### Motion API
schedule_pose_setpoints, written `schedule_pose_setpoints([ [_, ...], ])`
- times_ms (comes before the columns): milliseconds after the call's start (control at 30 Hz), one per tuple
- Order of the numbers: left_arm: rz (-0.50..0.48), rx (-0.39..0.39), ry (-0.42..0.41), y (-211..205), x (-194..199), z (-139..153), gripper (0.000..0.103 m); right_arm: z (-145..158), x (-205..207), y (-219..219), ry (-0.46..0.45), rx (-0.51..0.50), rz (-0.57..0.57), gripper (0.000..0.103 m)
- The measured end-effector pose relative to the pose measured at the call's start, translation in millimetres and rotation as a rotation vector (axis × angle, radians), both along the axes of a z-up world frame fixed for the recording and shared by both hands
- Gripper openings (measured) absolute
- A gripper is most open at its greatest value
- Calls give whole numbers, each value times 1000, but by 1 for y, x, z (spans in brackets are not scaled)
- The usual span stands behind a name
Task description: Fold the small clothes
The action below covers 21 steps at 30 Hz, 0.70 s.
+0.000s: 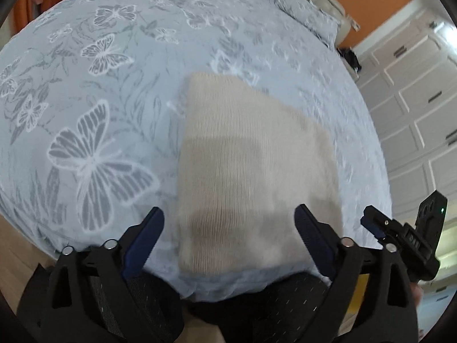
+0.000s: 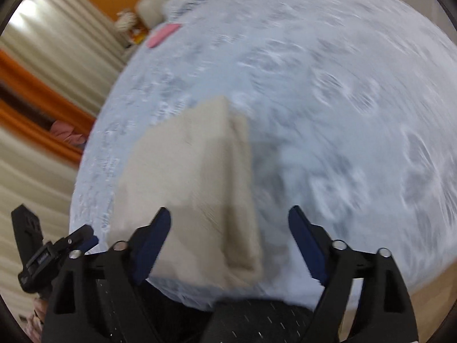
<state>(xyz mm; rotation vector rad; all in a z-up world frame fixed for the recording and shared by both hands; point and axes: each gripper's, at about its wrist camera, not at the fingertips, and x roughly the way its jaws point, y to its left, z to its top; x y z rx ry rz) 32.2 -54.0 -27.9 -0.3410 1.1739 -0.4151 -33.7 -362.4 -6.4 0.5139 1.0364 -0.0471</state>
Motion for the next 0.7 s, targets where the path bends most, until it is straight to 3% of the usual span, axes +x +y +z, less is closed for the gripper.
schedule_pose_setpoints([
  [167,94,-111,103,11,38,-25,93,-51,57,15,137,9,61,86],
  [233,98,-151,152,7,51,-43,93,-78,68,7,188,91,53,86],
  [367,81,-155,247,-7,69,-80,95,-100,67,-3,165,252,-35,95],
  [400,86,-189,274,-10,71,-90,98,-101,66,-3,154,268,-52,96],
  [500,102,-204,254,-16,73,-93,98,-102,62,-4,141,278,-82,98],
  [533,97,-205,255,-18,73,-93,98,-102,61,-3,143,271,-84,94],
  [567,95,-213,258,-20,73,-92,97,-101,63,-2,145,272,-83,78],
  [633,93,-222,269,-22,72,-89,89,-101,65,3,147,328,-78,56],
  [667,95,-208,266,-23,71,-85,81,-98,65,3,145,332,-91,46],
  [700,93,-200,263,-24,71,-83,72,-92,63,4,135,328,-94,43],
])
